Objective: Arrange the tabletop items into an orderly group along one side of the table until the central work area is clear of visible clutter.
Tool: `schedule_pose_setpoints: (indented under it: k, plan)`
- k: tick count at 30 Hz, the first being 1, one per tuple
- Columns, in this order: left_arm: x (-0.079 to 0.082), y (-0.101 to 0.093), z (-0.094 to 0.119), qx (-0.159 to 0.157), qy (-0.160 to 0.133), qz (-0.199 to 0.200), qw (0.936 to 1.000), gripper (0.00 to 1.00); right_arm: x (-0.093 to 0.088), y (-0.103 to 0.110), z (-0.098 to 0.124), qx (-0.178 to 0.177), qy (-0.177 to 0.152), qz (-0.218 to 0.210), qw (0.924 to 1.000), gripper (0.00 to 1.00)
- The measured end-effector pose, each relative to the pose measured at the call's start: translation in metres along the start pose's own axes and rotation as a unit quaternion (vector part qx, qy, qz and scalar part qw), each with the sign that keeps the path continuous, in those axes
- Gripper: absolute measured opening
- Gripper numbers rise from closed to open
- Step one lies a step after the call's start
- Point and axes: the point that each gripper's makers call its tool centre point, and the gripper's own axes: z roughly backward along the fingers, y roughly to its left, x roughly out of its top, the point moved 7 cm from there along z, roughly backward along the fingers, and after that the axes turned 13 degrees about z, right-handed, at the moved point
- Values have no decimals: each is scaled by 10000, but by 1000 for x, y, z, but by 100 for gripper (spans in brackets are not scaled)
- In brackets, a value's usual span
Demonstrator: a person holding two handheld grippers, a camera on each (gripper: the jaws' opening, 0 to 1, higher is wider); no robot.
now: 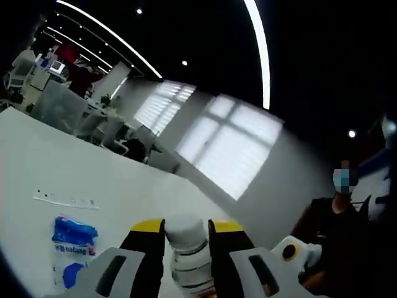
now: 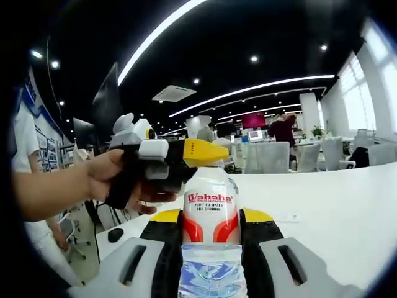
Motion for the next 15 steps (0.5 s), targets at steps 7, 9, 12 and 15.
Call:
schedule_pose_setpoints:
  k: [7, 9, 12, 15]
  plan:
    - [-3, -4, -4, 23, 19, -60, 10000, 22, -6, -2, 0, 20, -16, -51, 10000, 30]
    - [-4, -6, -5, 41, 27, -174, 9998, 21, -6, -2, 0, 23, 1, -41, 10000, 30]
    - [-6, -9, -6, 202, -41, -467, 9987, 20, -9, -3, 0, 37, 42, -43, 10000, 30]
    - [-11, -12, -6, 318, 81, -669, 9972, 19, -15, -2, -1, 55, 134, 1, 9999, 30]
